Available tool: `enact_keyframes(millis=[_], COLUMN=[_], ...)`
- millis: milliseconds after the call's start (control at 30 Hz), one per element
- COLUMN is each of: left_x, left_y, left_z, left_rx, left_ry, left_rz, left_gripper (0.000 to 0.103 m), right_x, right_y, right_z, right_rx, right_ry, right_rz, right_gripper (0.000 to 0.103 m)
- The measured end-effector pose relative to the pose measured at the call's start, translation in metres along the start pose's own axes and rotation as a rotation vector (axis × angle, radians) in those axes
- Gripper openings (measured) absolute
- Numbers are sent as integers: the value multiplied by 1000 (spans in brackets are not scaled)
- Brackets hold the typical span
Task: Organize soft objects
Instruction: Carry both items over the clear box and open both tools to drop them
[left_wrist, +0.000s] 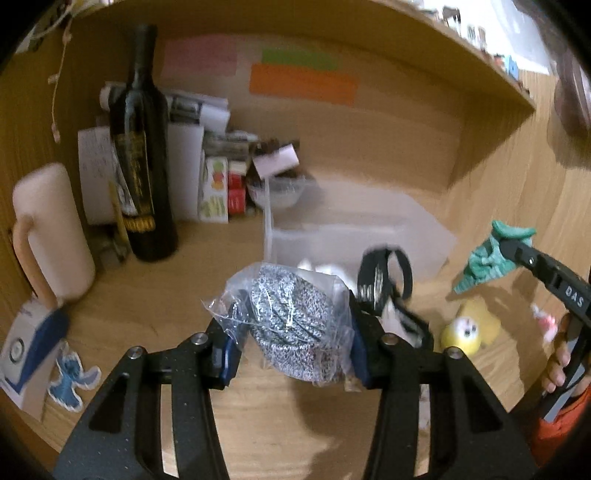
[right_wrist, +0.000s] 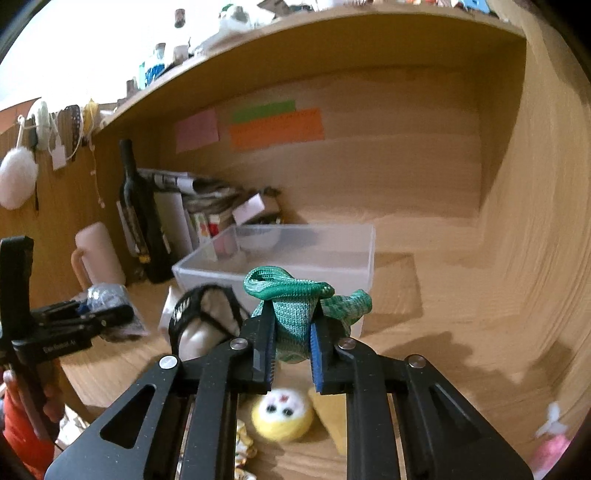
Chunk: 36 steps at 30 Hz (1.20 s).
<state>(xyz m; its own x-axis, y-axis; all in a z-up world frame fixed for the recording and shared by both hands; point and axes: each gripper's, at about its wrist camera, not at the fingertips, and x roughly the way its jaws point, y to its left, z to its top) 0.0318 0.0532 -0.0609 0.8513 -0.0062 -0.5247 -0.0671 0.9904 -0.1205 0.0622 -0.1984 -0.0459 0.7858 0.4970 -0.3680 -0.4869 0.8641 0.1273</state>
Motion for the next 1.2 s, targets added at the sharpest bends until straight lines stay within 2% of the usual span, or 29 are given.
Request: enact_keyframes(millis=[300,433,600,833,1200], left_x=[2,13,37,83,156], left_y=[-2,-6,-14,-20,-28], left_z=[56,77,95,106,103], left_rx=[20,32,61,78,125], left_ry=[-95,-103,-83,12,204], left_rz=[-16,-26,-23,-13,-16], left_gripper=[48,48,48,48,48], right_x=[-10,-6,12,58,122], right_y=[10,15,20,15,-3], right_z=[38,56,70,77,53], right_rx=[-50,-83,-115,-143,-115], right_ry=[-91,-121,-104,-3,210], right_rz=[-8,-19,-24,-48,-36], right_gripper=[14,14,14,14,14])
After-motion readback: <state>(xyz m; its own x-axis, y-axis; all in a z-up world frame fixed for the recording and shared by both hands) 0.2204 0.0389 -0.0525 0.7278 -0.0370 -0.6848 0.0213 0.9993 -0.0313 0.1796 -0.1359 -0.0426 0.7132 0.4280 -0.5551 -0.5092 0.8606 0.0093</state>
